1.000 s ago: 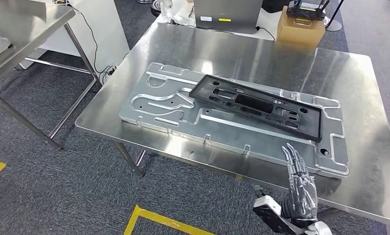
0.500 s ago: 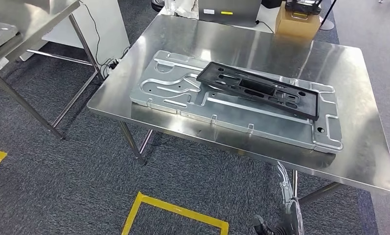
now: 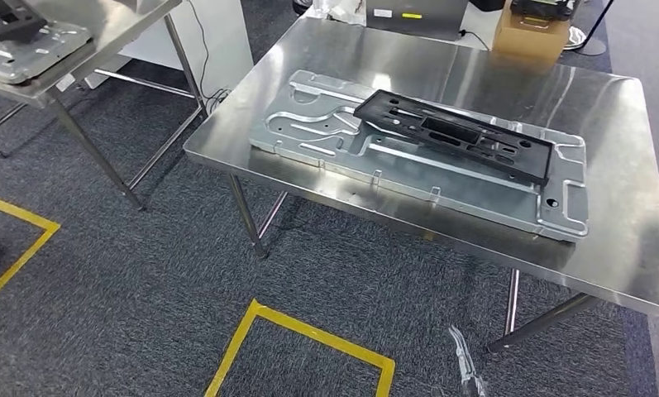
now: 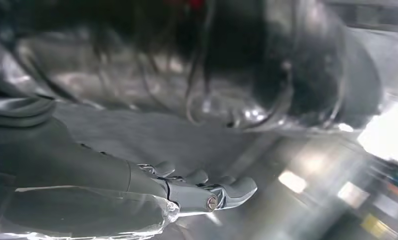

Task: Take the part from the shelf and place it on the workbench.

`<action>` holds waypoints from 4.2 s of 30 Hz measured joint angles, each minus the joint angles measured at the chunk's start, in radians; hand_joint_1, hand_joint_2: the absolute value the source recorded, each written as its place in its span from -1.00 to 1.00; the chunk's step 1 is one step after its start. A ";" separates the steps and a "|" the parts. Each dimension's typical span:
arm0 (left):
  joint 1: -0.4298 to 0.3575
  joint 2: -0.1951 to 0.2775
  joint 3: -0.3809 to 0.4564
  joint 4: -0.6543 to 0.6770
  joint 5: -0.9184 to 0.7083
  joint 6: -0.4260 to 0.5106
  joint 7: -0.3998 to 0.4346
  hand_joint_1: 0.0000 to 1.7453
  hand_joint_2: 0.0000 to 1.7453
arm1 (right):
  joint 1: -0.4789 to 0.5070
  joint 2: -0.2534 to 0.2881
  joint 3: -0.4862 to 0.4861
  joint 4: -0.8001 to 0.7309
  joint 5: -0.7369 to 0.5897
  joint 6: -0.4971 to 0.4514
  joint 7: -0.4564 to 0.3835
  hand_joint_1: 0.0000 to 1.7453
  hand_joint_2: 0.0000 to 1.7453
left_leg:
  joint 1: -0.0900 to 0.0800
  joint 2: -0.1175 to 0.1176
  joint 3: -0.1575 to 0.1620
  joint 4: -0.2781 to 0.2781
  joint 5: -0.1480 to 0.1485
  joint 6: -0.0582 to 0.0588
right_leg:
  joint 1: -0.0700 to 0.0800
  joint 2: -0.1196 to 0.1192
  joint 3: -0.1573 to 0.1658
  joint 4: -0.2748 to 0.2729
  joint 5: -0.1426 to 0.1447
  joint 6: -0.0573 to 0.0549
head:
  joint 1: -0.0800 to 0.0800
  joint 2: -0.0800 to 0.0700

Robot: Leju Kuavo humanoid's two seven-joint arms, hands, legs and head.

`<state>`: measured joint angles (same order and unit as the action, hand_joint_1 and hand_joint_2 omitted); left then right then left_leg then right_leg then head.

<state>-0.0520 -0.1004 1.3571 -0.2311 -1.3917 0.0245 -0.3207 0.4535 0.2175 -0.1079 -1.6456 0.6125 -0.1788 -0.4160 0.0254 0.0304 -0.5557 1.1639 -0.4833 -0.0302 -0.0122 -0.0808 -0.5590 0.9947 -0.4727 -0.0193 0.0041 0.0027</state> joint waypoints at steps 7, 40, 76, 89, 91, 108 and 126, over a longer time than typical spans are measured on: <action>0.007 -0.003 0.008 -0.001 -0.004 0.008 0.006 -1.00 -1.00 | -0.039 0.083 -0.236 0.202 0.090 0.006 0.002 -1.00 -1.00 | -0.009 0.009 0.092 -0.195 -0.046 0.060 | -0.002 0.001 -0.029 0.062 -0.024 0.043 | 0.002 0.000; -0.002 -0.024 0.029 -0.006 -0.024 0.033 0.018 -1.00 -1.00 | -0.437 0.025 -1.011 1.340 0.512 0.001 0.395 -1.00 -1.00 | -0.016 -0.025 0.027 -0.181 0.003 0.072 | 0.000 0.066 -0.021 0.175 -0.154 0.040 | 0.001 0.000; 0.001 -0.024 0.030 -0.007 -0.025 0.042 0.025 -1.00 -1.00 | -0.448 -0.012 -1.012 1.384 0.574 0.036 0.414 -1.00 -1.00 | -0.018 -0.102 0.016 -0.169 0.008 0.067 | -0.005 0.106 -0.024 0.162 -0.088 0.029 | 0.001 0.000; -0.001 -0.025 0.032 -0.007 -0.024 0.043 0.017 -1.00 -1.00 | -0.450 -0.012 -1.012 1.391 0.592 0.039 0.412 -1.00 -1.00 | -0.012 -0.036 -0.143 0.130 -0.116 0.016 | 0.004 0.031 0.028 0.023 -0.040 -0.017 | 0.000 0.000; 0.001 -0.025 0.032 -0.007 -0.024 0.043 0.014 -1.00 -1.00 | -0.452 -0.013 -1.012 1.391 0.593 0.041 0.410 -1.00 -1.00 | -0.014 -0.022 -0.084 0.028 -0.059 0.022 | 0.007 0.005 0.031 0.024 -0.043 -0.015 | 0.000 0.000; -0.005 -0.027 0.037 -0.007 -0.023 0.045 0.005 -1.00 -1.00 | -0.458 -0.018 -1.015 1.396 0.603 0.051 0.395 -1.00 -1.00 | -0.021 -0.122 0.013 -0.163 0.010 0.060 | -0.009 0.135 -0.006 0.105 -0.057 0.028 | 0.001 0.000; -0.007 -0.029 0.039 -0.007 -0.024 0.051 0.003 -1.00 -1.00 | -0.462 -0.019 -1.017 1.400 0.611 0.055 0.406 -1.00 -1.00 | -0.040 0.062 0.000 -0.148 -0.005 0.050 | 0.010 -0.041 0.038 0.034 -0.058 0.004 | 0.000 0.000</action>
<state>-0.0585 -0.1297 1.3962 -0.2378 -1.4160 0.0756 -0.3175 -0.0083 0.1987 -1.1254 -0.2455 1.2238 -0.1240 -0.0096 -0.0145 0.0924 -0.5562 1.0164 -0.4882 0.0201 -0.0021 -0.1214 -0.5206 1.0291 -0.5305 -0.0149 0.0043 0.0027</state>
